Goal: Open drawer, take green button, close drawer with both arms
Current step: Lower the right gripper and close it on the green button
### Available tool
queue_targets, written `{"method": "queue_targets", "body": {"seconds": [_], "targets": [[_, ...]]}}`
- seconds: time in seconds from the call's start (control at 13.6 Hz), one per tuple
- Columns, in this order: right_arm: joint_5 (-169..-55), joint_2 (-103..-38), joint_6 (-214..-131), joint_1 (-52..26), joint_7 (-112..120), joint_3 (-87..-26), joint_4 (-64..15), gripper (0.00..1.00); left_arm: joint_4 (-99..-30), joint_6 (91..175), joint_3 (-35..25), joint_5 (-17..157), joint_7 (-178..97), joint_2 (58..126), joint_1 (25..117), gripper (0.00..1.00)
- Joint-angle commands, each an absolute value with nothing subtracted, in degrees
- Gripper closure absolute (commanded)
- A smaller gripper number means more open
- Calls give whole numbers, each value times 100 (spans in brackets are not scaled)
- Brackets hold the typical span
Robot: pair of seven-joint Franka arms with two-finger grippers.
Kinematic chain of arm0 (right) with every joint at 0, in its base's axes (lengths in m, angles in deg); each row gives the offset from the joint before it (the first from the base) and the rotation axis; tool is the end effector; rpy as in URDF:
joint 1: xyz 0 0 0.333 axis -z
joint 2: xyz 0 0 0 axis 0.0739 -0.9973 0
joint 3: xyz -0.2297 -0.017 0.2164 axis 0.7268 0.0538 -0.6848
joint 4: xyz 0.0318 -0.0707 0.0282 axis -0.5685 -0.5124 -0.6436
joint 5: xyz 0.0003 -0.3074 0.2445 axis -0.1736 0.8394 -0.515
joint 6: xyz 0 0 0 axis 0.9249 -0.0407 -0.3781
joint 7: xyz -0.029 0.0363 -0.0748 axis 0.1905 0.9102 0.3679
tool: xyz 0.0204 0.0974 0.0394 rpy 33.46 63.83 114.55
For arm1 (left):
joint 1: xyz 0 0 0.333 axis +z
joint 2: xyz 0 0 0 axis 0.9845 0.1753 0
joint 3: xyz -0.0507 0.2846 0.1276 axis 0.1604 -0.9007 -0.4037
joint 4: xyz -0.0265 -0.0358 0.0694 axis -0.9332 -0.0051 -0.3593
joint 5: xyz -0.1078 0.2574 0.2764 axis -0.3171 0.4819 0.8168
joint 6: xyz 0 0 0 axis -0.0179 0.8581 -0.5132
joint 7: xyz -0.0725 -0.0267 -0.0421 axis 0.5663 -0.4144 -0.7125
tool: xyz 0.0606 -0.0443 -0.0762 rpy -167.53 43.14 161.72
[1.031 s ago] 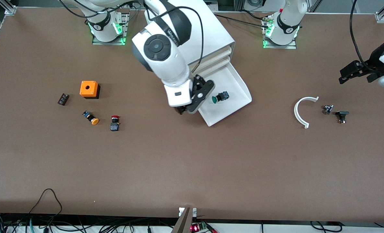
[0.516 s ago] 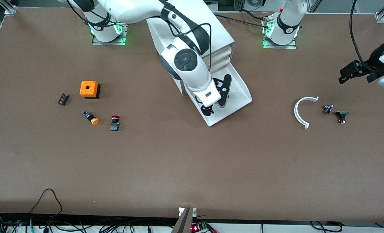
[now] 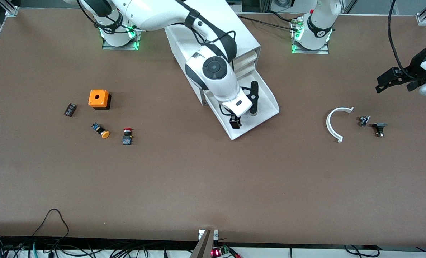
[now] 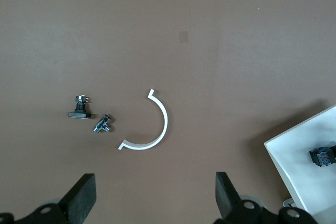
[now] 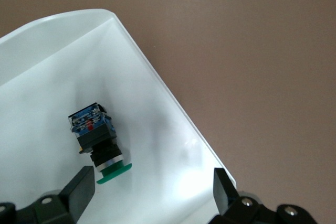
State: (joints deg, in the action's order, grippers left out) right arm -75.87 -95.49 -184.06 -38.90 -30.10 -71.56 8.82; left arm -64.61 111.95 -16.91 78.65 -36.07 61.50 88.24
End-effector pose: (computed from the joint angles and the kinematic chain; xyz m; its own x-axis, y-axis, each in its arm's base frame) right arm 0.5088 0.5986 0.3185 0.0456 0.9639 0.2624 0.9980 -0.0557 0.0311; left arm 0.5353 0.0177 0.5947 0.9973 0.0728 0.0100 0.0729 -0.9973 -0.0086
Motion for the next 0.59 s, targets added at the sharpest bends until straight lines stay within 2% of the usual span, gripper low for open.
{"method": "queue_targets", "body": {"seconds": [0.0, 0.52], "targets": [[-7326, -9723, -18307, -4164, -3071, -7161, 1078, 0, -6291, 11066, -1671, 8041, -3702, 6215, 8799, 0], [-7150, -9864, -18246, -4278, -3159, -7143, 1016, 0, -6282, 11066, -1679, 8041, -3702, 6232, 8799, 0]]}}
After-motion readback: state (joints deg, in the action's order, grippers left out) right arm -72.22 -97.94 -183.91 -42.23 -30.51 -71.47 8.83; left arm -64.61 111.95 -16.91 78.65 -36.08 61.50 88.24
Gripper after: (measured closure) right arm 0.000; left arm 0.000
